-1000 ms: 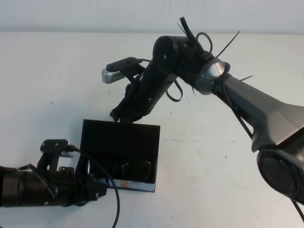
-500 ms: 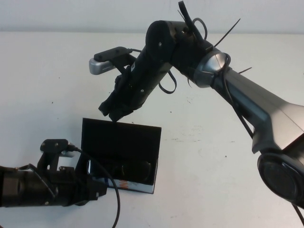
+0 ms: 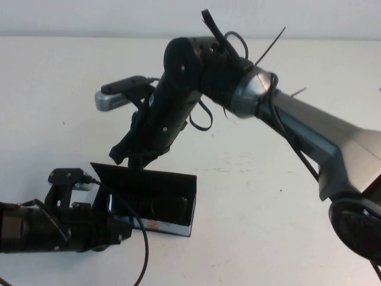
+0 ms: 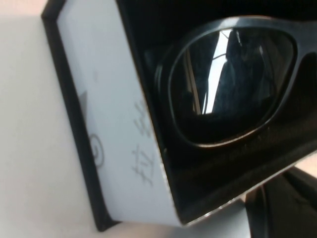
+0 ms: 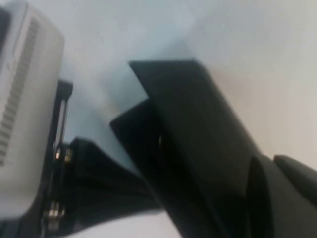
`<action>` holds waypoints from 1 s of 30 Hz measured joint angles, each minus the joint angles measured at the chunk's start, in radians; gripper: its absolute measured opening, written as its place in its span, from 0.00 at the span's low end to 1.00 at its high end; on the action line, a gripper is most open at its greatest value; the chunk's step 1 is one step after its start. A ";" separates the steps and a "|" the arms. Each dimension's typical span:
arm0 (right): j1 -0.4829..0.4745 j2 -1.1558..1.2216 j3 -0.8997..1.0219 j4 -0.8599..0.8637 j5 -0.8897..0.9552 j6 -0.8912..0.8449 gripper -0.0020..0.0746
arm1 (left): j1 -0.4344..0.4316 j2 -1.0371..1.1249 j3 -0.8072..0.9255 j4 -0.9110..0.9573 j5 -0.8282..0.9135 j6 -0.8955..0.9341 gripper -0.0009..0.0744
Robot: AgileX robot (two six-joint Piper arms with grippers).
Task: Return glasses to glasses case
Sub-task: Close the glasses case
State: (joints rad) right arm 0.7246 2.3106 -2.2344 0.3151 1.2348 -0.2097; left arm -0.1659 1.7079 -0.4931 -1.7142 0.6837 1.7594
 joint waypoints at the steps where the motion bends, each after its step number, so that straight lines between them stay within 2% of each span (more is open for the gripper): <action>1: 0.004 -0.013 0.025 0.000 0.000 0.002 0.01 | 0.000 0.000 0.000 0.000 0.000 0.000 0.01; 15: 0.034 -0.082 0.289 -0.007 -0.007 0.008 0.01 | 0.000 -0.071 0.000 0.011 -0.026 -0.019 0.01; 25: 0.035 -0.088 0.297 -0.022 -0.015 0.008 0.01 | 0.000 -0.091 0.000 0.138 -0.026 -0.141 0.01; 30: 0.035 -0.122 0.302 -0.059 -0.013 0.008 0.01 | 0.000 -0.178 0.000 0.191 -0.026 -0.216 0.01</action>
State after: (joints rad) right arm 0.7598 2.1890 -1.9319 0.2559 1.2217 -0.2019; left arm -0.1659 1.5299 -0.4931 -1.5235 0.6578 1.5432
